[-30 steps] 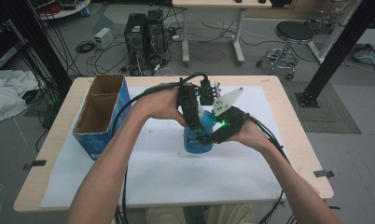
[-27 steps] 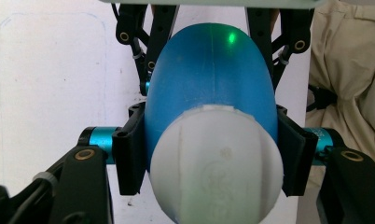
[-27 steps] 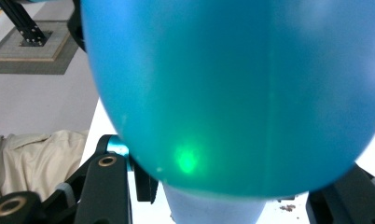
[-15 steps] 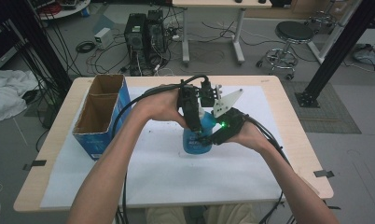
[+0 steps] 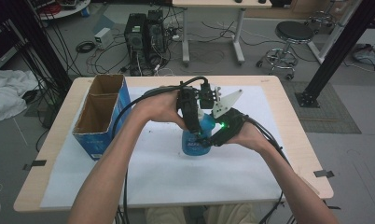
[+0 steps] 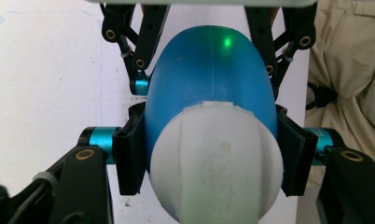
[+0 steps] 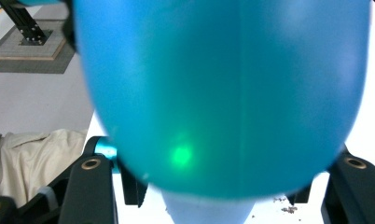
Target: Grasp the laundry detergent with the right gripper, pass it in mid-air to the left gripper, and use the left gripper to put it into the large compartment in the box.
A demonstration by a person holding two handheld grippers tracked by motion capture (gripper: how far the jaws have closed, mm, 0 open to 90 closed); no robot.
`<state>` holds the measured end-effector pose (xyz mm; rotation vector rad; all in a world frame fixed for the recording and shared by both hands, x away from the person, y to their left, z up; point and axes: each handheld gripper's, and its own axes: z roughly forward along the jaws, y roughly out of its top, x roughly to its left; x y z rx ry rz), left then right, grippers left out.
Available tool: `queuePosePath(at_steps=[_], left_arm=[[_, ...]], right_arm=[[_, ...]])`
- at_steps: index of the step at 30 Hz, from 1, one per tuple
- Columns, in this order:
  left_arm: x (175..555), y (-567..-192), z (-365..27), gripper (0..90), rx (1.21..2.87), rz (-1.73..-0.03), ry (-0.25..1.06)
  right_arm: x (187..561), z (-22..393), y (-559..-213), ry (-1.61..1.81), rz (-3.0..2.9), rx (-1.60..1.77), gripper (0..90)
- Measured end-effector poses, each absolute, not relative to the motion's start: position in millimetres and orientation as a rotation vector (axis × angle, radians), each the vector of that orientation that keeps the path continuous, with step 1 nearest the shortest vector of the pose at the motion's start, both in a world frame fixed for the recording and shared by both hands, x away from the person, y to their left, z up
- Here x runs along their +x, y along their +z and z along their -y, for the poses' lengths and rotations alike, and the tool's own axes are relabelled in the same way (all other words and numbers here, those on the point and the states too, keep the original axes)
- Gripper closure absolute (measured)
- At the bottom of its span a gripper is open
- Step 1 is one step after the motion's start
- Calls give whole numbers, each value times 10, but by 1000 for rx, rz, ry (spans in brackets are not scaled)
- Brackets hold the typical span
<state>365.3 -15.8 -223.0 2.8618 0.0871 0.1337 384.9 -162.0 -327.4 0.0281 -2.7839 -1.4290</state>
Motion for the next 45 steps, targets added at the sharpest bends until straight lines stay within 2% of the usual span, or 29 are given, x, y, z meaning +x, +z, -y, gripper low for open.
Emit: queuePosePath(at_steps=[10, 16, 24, 38, 39, 40, 45], left_arm=[[3645, -2234, 131, 383, 2864, -88, 133], [3635, -2223, 124, 383, 2863, -89, 127], [3635, -2176, 110, 383, 2869, -91, 134], [3664, -1821, -179, 383, 2866, -174, 173], [3672, -1788, -210, 383, 2871, -182, 177], [3681, -1759, -239, 383, 2876, -195, 179], [3733, -1566, -435, 383, 2879, -258, 193]], right_arm=[[3842, 1638, -3311, -1404, 2794, 13, 308], [3830, 1622, -3322, -1384, 2829, -10, 232], [3798, 1657, -3278, -1362, 2863, -7, 226], [3797, 2089, -3109, -1095, 3091, -115, 209], [3798, 2129, -3112, -1057, 3117, -124, 197], [3795, 2165, -3120, -1019, 3141, -142, 127], [3757, 2338, -3151, -889, 3225, -180, 119]])
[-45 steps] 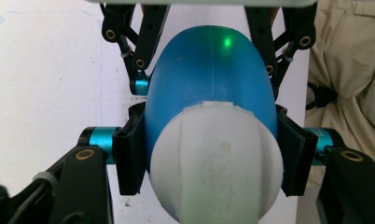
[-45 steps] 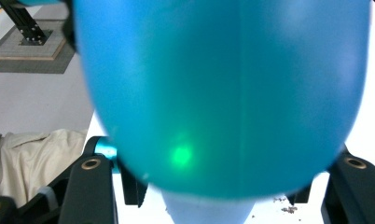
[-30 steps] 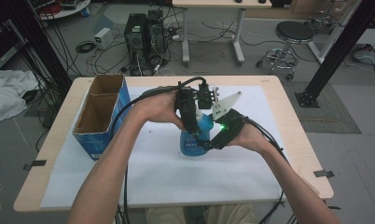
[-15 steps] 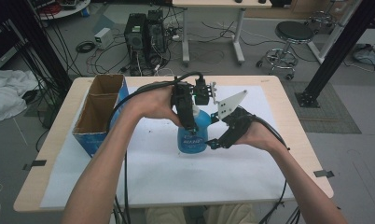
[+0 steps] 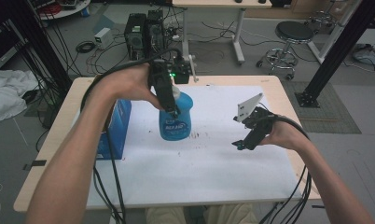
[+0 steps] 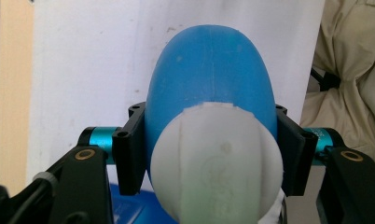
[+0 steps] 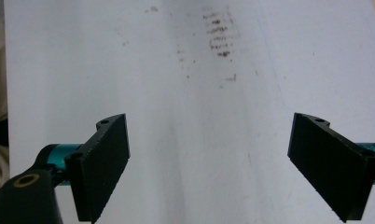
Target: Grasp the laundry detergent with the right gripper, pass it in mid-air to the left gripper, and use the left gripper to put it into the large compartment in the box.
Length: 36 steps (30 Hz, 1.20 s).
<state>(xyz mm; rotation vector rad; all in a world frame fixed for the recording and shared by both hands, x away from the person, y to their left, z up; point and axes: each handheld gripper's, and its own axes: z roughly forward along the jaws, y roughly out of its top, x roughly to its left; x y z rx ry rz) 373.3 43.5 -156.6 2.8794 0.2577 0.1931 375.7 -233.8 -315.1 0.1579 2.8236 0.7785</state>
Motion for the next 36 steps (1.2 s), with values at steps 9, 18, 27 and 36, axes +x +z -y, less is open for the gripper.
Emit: queuePosePath(at_steps=[9, 18, 27, 36], left_arm=[[3767, -1214, -762, 383, 2871, -380, 236], [3836, -887, -1145, 383, 2806, -549, 316], [3931, -844, -1613, 383, 2781, -700, 317], [3971, -784, -2060, 383, 2738, -852, 345]], right_arm=[[3721, 2553, -3162, 621, -2804, 223, 119], [3709, 2668, -3243, 576, -2806, 260, 120], [3702, 2802, -3278, 564, -2794, 307, 120], [3701, 2833, -3361, 557, -2804, 328, 120]])
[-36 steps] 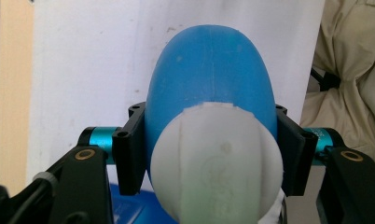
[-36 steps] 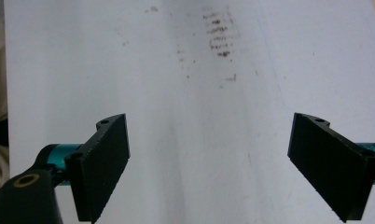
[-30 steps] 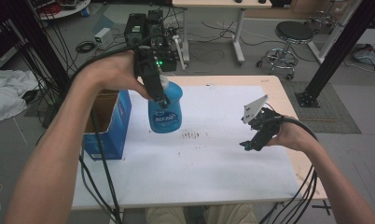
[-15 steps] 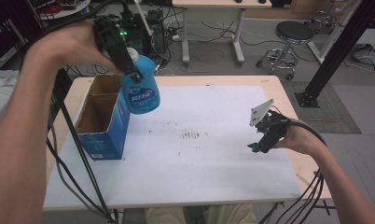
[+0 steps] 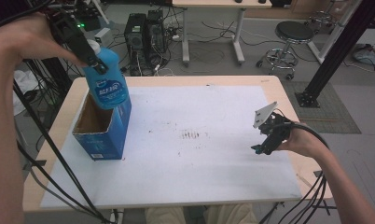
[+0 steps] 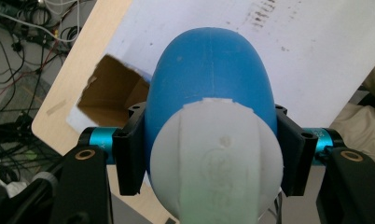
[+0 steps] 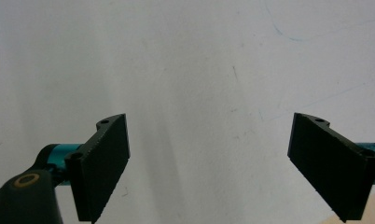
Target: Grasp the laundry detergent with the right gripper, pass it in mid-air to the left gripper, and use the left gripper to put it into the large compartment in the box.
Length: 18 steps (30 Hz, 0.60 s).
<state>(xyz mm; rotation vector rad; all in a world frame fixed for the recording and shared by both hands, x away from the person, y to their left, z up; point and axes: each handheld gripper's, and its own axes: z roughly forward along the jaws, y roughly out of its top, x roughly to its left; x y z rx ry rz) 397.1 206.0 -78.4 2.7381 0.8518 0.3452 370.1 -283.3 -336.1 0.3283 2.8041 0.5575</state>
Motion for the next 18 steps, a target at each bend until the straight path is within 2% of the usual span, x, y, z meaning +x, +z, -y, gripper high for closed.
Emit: queuePosePath(at_steps=[18], left_arm=[[4007, -1061, -2398, 383, 2760, -980, 329]], right_arm=[[3683, 2807, -3437, 550, -2805, 336, 120]])
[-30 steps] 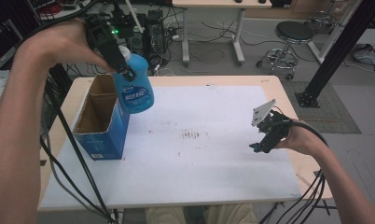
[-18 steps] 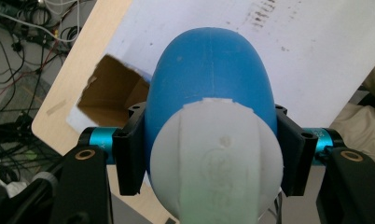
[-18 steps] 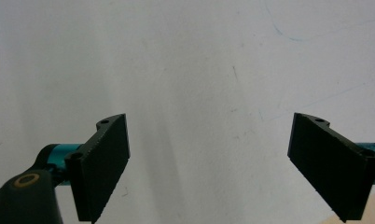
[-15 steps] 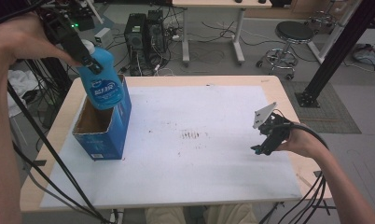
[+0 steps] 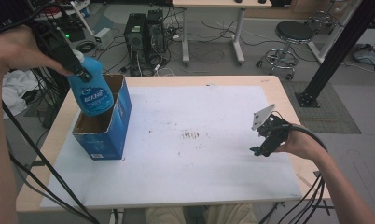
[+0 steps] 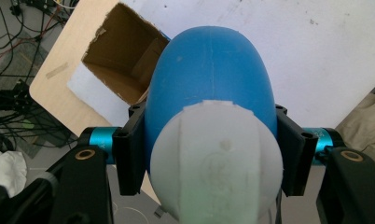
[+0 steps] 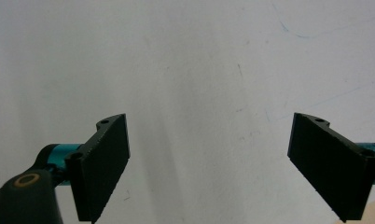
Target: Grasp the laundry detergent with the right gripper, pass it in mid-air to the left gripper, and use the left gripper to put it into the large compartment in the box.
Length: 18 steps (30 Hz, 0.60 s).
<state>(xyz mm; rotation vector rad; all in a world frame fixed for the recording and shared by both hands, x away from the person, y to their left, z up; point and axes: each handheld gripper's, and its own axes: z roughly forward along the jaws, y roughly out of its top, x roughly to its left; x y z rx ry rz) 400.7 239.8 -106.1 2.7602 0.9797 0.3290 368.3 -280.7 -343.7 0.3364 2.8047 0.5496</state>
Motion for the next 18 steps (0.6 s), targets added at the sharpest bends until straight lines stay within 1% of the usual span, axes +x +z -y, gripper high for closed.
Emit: queuePosePath(at_steps=[11, 18], left_arm=[[4074, -1376, -2521, 383, 2778, -1011, 296], [4111, -1622, -2518, 383, 2805, -1003, 250]], right_arm=[[3668, 2782, -3474, 539, -2814, 335, 120], [3655, 2759, -3515, 531, -2827, 329, 120]])
